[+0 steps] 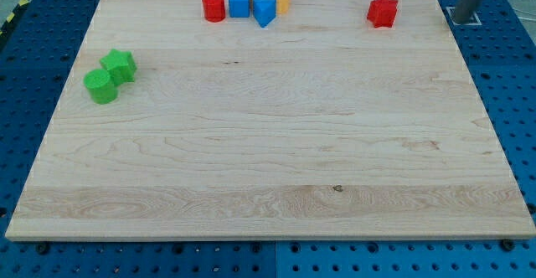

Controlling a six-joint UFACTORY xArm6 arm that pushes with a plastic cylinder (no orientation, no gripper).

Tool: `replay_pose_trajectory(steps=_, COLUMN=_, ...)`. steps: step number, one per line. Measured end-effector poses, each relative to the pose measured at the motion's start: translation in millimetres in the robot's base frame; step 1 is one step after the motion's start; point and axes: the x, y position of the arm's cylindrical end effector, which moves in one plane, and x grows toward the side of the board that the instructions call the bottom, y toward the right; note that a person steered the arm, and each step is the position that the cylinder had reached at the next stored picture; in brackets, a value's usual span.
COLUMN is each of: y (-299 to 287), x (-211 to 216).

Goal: Move the red star towards down

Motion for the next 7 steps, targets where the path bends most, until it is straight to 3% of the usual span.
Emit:
replay_pose_trajectory(steps=1, y=-30, x=-31)
replay_pose_trajectory(steps=3, y=-86, x=-27)
replay_pose_trajectory(steps=5, y=-95, x=-25)
replay_pose_trajectory(steps=6, y=-93, x=-9)
replay_pose_trajectory(steps=7, y=-94, x=34)
